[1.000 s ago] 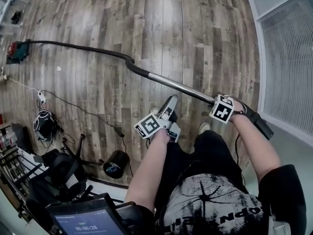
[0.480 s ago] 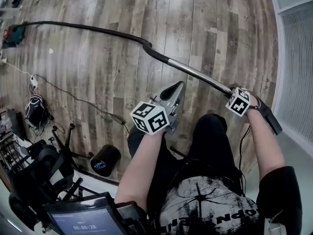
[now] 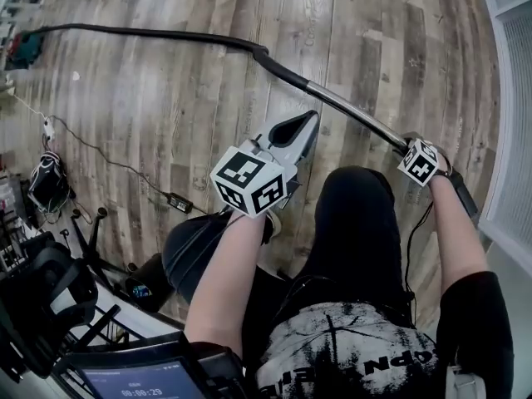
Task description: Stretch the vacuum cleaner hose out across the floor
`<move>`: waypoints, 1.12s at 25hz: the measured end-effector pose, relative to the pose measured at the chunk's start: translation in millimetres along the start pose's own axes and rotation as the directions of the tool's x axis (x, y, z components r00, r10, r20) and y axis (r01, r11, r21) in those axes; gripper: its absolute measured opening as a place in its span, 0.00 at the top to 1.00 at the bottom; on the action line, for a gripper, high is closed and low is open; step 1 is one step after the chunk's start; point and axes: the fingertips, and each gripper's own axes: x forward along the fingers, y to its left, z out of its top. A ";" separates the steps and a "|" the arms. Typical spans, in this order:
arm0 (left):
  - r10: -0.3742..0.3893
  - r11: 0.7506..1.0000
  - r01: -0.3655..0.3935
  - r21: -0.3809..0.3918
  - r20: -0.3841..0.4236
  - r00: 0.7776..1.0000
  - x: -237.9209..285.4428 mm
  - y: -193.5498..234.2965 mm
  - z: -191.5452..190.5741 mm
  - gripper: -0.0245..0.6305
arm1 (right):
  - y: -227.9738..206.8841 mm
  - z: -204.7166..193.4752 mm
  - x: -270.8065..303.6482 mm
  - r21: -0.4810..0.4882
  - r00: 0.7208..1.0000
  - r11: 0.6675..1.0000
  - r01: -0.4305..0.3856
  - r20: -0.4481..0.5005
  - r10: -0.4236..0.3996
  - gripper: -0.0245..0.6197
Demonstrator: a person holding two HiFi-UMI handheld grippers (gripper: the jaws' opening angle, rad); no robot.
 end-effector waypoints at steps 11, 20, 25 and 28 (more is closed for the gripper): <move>0.120 0.992 -0.120 0.031 -0.006 0.993 -4.8 -15.5 -52.2 0.96 | 13.3 -60.8 97.4 -0.030 0.999 0.998 -0.053 0.005 0.053 0.75; 0.161 0.987 -0.160 0.018 -0.057 0.985 -16.4 -21.0 -82.2 0.96 | 29.3 -65.7 136.5 0.009 0.995 0.995 -0.099 -0.027 0.099 0.71; 0.161 0.987 -0.162 -0.007 -0.043 0.986 -18.8 -17.9 -82.2 0.96 | 27.3 -62.2 136.1 0.060 0.996 0.995 -0.085 -0.029 0.087 0.64; 0.149 0.989 -0.149 -0.002 -0.043 0.988 -13.9 -19.9 -82.5 0.96 | 30.1 -67.3 130.0 0.055 0.996 0.996 -0.073 -0.049 0.076 0.63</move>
